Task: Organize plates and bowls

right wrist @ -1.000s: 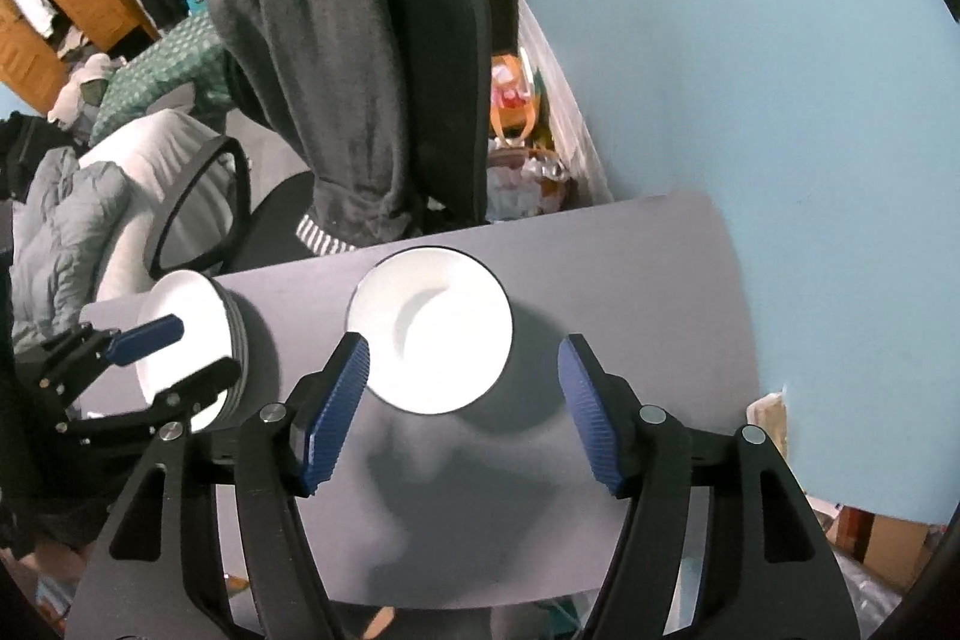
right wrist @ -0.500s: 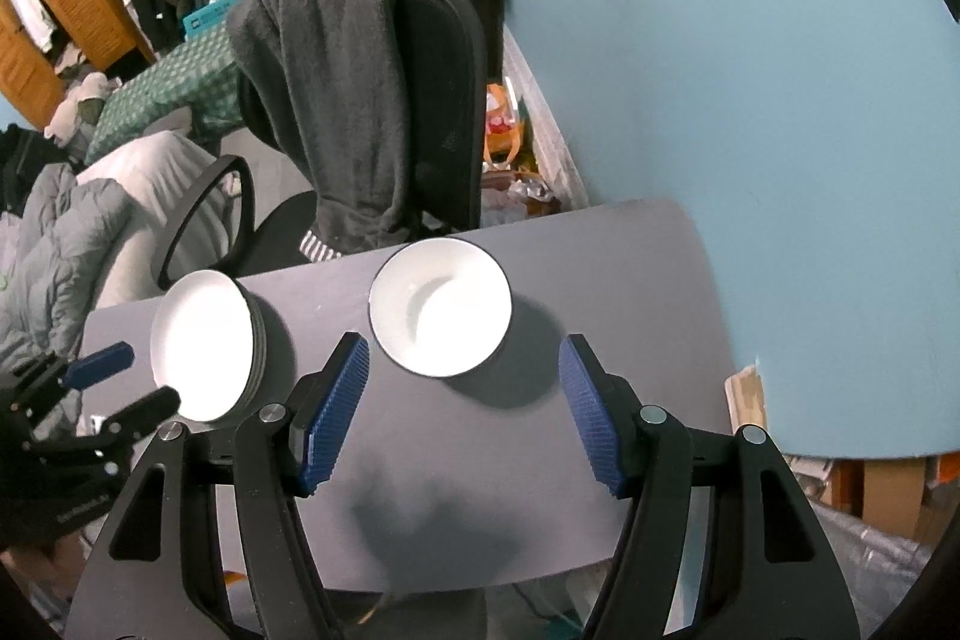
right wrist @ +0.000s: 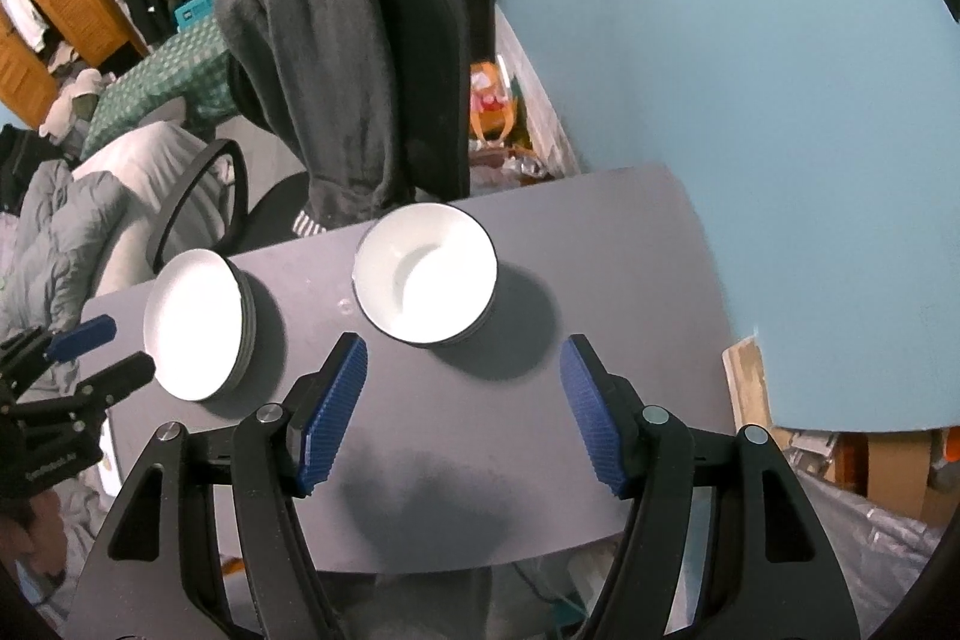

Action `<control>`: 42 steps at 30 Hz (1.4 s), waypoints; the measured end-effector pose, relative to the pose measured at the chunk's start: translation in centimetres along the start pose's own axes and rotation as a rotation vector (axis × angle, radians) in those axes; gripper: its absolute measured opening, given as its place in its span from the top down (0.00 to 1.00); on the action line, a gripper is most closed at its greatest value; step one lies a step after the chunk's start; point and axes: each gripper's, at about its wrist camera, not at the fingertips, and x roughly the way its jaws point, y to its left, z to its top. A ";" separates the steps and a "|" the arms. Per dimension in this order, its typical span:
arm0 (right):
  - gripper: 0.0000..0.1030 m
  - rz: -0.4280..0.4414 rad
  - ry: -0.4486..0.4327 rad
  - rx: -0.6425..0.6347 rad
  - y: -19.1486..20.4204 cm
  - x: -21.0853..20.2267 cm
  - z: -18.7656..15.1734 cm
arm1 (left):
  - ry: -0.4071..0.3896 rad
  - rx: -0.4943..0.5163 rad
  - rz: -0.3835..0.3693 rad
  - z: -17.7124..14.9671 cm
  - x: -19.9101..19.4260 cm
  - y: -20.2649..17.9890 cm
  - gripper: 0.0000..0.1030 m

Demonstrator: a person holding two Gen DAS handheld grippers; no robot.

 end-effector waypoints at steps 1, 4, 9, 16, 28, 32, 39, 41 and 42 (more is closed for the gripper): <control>0.36 0.013 0.019 0.000 -0.4 0.7 0.4 | 0.003 -0.003 -0.006 0.3 0.4 -0.2 0.41; 0.36 0.052 0.057 -0.007 -1.5 2.6 1.3 | 0.024 -0.011 -0.003 1.2 2.3 -1.1 0.39; 0.35 0.122 0.128 -0.027 -3.4 6.9 3.1 | 0.094 -0.062 -0.005 3.1 6.7 -2.3 0.39; 0.35 0.189 0.224 -0.064 -4.6 12.4 4.7 | 0.196 -0.146 -0.006 5.0 12.9 -3.7 0.39; 0.35 0.272 0.336 -0.187 -5.2 17.4 5.7 | 0.270 -0.255 0.023 5.4 18.3 -4.3 0.39; 0.36 0.285 0.369 -0.203 -5.1 18.6 5.9 | 0.295 -0.294 0.040 5.0 19.5 -4.2 0.39; 0.36 0.311 0.395 -0.244 -4.8 19.5 6.2 | 0.301 -0.306 0.038 5.0 20.1 -4.5 0.39; 0.41 0.316 0.401 -0.248 -4.7 19.8 6.3 | 0.300 -0.307 0.028 5.0 20.3 -4.6 0.39; 0.42 0.318 0.410 -0.251 -4.6 20.0 6.4 | 0.300 -0.303 0.020 5.0 20.4 -4.6 0.39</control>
